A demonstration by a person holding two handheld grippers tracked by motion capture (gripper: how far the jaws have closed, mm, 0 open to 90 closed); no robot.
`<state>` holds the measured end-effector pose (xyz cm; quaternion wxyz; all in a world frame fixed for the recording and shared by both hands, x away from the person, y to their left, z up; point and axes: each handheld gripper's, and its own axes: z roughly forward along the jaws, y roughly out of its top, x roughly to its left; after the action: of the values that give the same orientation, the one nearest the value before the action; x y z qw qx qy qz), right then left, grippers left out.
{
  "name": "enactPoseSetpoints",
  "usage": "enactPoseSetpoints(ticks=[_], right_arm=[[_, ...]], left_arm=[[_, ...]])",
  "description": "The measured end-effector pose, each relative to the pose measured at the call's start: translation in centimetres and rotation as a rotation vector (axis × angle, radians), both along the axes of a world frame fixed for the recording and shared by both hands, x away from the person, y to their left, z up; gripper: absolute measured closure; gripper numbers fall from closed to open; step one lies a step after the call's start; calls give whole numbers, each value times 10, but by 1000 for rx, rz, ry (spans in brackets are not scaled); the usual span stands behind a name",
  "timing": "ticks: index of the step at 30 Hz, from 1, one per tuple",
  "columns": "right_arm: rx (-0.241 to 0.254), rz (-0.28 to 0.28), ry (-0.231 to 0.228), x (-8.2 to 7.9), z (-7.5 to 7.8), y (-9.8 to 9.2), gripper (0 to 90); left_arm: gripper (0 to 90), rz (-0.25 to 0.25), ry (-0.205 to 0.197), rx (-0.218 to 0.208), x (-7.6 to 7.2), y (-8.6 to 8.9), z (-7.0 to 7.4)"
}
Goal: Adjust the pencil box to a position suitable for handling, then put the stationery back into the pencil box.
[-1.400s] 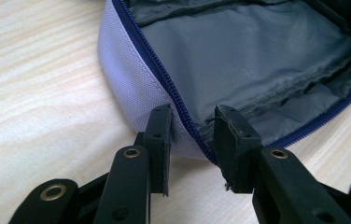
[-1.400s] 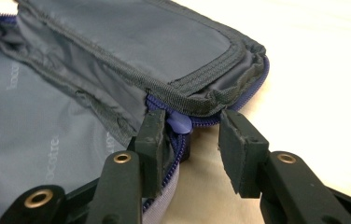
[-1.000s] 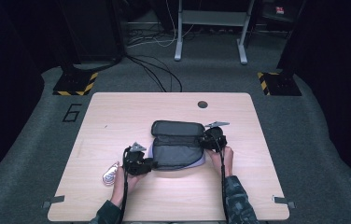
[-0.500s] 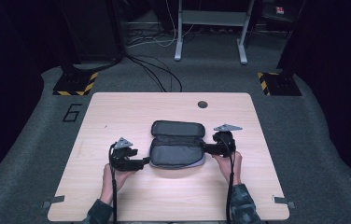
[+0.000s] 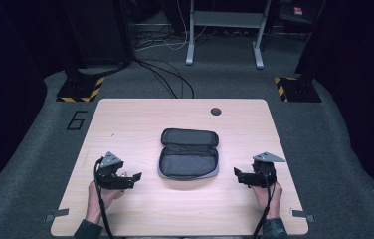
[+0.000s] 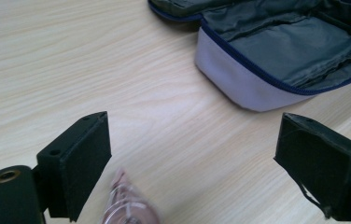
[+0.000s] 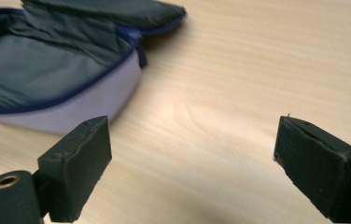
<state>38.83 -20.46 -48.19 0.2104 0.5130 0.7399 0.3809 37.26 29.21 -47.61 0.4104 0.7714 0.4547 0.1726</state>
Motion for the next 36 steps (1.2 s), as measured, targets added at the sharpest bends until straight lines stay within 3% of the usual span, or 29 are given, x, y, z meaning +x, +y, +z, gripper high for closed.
enactPoseSetpoints(ticks=[7,13,16,20,24,27,33,34,36], right_arm=[[-36,-68,20,-13,-20,-21,84],[-71,-70,55,-18,-33,-29,4],[-90,-68,60,-19,-38,-32,0],[-77,-73,58,-20,-45,-34,0],[-103,-81,73,-18,-47,-30,0],[-104,-85,72,-18,-47,-29,0],[-104,-89,61,-19,-47,-29,0],[-103,-89,61,-19,-47,-29,0],[-112,-77,62,-19,-47,-30,0]], left_arm=[[80,29,-19,7,-16,19,-5],[66,62,-11,9,-25,30,-17],[63,73,0,30,-28,33,-20],[62,94,11,41,-36,35,-29],[75,109,26,56,-40,37,-37],[105,118,13,55,-42,35,-42],[160,88,22,92,-38,32,-45],[172,96,7,83,-37,31,-47],[210,76,23,93,-36,31,-47]])
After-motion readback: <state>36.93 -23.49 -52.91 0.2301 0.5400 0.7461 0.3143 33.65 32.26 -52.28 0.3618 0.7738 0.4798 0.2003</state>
